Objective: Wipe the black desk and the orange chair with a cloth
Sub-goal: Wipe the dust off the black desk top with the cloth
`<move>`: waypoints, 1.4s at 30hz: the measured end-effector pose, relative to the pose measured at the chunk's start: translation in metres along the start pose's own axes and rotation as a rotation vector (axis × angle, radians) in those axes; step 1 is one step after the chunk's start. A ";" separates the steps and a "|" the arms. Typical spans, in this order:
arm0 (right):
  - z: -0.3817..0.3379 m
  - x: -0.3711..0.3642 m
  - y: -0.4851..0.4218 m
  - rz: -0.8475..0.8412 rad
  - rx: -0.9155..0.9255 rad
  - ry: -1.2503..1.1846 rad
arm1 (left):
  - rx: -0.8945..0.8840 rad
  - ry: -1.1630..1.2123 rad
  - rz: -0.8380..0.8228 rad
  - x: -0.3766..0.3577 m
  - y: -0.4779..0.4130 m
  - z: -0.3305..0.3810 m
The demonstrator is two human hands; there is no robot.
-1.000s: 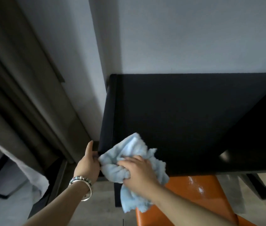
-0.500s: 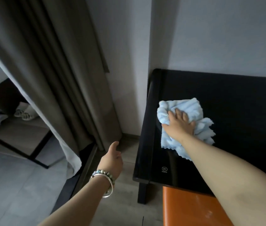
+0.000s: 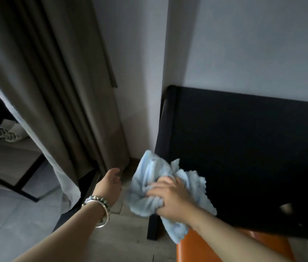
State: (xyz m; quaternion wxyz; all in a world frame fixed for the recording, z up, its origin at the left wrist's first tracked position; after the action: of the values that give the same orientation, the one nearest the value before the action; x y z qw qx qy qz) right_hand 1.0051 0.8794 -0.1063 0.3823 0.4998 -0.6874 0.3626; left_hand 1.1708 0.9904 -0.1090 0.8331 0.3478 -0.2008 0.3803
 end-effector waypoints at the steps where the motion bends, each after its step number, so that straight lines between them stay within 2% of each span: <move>1: -0.007 -0.004 0.011 -0.053 0.061 -0.086 | -0.004 -0.006 -0.002 0.001 0.002 -0.002; 3: -0.017 0.002 0.025 -0.087 0.145 -0.180 | -0.025 -0.011 -0.017 -0.001 0.006 -0.005; 5: -0.009 0.020 0.026 0.119 0.164 -0.188 | -0.060 -0.050 -0.024 -0.002 0.012 -0.004; 6: 0.002 0.030 0.024 0.263 0.105 -0.136 | -0.069 -0.039 -0.027 -0.003 0.014 -0.004; 7: 0.012 0.041 0.023 0.351 -0.006 -0.049 | -0.073 -0.004 -0.034 -0.004 0.017 -0.003; 8: 0.020 0.046 0.024 0.347 -0.199 0.082 | -0.072 0.022 -0.040 -0.006 0.020 -0.004; 10: 0.023 0.036 0.030 0.120 -0.582 0.284 | -0.077 0.019 -0.057 -0.008 0.027 -0.005; 11: 0.015 0.025 0.035 0.075 -0.648 0.305 | -0.080 0.017 -0.060 -0.009 0.029 -0.006; 12: 0.000 0.014 0.038 0.059 -0.629 0.330 | -0.077 0.032 -0.057 -0.009 0.031 -0.005; 16: -0.060 -0.028 0.048 0.233 -0.141 0.156 | -0.093 0.064 -0.009 -0.009 0.041 -0.003; 18: -0.060 -0.018 0.059 0.314 -0.016 0.132 | -0.098 0.125 0.012 -0.011 0.045 -0.001; 20: -0.040 0.010 0.072 0.499 -0.103 0.155 | -0.085 0.187 0.007 -0.013 0.046 -0.001; 21: -0.022 0.025 0.078 0.541 -0.242 0.236 | -0.066 0.197 -0.013 -0.015 0.047 -0.001; 23: 0.008 0.040 0.090 0.436 -0.639 0.386 | -0.051 0.177 -0.049 -0.019 0.049 -0.001; 24: 0.011 0.038 0.094 0.376 -0.739 0.405 | -0.058 0.163 -0.056 -0.021 0.050 0.000; 26: -0.003 0.021 0.092 0.301 -0.651 0.405 | -0.087 0.123 -0.061 -0.025 0.053 0.005; 28: -0.030 0.001 0.084 0.257 -0.377 0.333 | -0.130 0.061 -0.061 -0.030 0.057 0.013; 30: -0.052 -0.001 0.080 0.151 -0.108 0.050 | -0.176 0.008 -0.049 -0.034 0.063 0.023; 31: -0.055 0.004 0.081 0.091 -0.059 -0.067 | -0.192 -0.003 -0.043 -0.035 0.065 0.028; 32: -0.051 0.010 0.083 0.104 -0.048 -0.114 | -0.211 -0.008 -0.039 -0.037 0.067 0.032; 34: -0.027 0.029 0.094 0.425 -0.122 -0.016 | -0.255 -0.017 -0.029 -0.041 0.070 0.039; 35: -0.009 0.037 0.103 0.560 -0.235 0.087 | -0.272 -0.011 -0.026 -0.044 0.071 0.042; 36: 0.004 0.041 0.112 0.598 -0.390 0.219 | -0.284 -0.005 -0.025 -0.048 0.073 0.044; 38: 0.014 0.034 0.124 0.522 -0.633 0.371 | -0.314 -0.009 -0.024 -0.055 0.078 0.050; 39: 0.009 0.020 0.125 0.462 -0.636 0.354 | -0.328 -0.021 -0.027 -0.059 0.080 0.053; 40: -0.002 0.008 0.123 0.442 -0.562 0.347 | -0.345 -0.036 -0.032 -0.063 0.081 0.056; 42: -0.029 -0.013 0.116 0.379 -0.268 0.303 | -0.371 -0.086 -0.047 -0.071 0.082 0.060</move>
State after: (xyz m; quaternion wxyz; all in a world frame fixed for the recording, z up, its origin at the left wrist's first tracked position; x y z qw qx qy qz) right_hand 0.9007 0.9372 -0.1185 0.4687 0.2477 -0.7454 0.4041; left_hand 1.0583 0.9499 -0.0761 0.8822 0.2087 -0.2948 0.3020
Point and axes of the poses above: each hand's wrist, its own y-axis away from the middle knuckle, its own x-axis out of the back of the hand, z = x × y, the point moved 2 cm from there along -y, towards the middle knuckle, and after that the axes turned 3 degrees about x, right-handed, at the moved point
